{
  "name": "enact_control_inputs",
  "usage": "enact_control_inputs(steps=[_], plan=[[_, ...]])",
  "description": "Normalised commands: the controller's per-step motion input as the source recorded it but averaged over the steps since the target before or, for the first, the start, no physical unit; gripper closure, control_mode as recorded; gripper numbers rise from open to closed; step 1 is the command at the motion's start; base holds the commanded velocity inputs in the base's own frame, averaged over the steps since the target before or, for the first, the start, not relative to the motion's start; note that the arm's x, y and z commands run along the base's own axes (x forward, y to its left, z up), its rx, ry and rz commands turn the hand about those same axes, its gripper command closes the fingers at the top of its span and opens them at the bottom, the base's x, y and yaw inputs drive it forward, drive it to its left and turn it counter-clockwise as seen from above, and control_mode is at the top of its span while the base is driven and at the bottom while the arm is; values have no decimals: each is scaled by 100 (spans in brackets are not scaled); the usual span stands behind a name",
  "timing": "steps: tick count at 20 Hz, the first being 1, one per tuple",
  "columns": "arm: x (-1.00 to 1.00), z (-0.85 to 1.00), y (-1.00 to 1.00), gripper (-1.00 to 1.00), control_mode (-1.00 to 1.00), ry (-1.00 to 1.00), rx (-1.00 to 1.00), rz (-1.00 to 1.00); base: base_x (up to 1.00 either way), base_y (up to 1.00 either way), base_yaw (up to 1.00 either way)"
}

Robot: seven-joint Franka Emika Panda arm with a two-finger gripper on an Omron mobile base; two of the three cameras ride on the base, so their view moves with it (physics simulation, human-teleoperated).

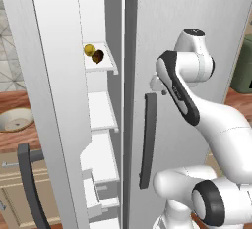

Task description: Take the lemon, kiwi, and sweet potato from the freezer and place them in the bowl on the counter.

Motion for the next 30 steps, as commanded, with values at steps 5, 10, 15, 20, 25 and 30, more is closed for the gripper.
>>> enact_control_inputs(steps=[5,10,15,20,25,30], plan=[[-40,0,5,-100,-100,0,0,0,0,0,0],[-77,0,13,-100,-100,0,0,0,0,0,0],[-92,0,3,-100,-100,0,0,0,0,0,0],[-91,0,0,-100,-100,0,0,0,0,0,0],[-73,0,0,-100,-100,0,0,-1,0,0,0],[-28,0,-9,-100,-100,0,0,-3,0,0,0]])
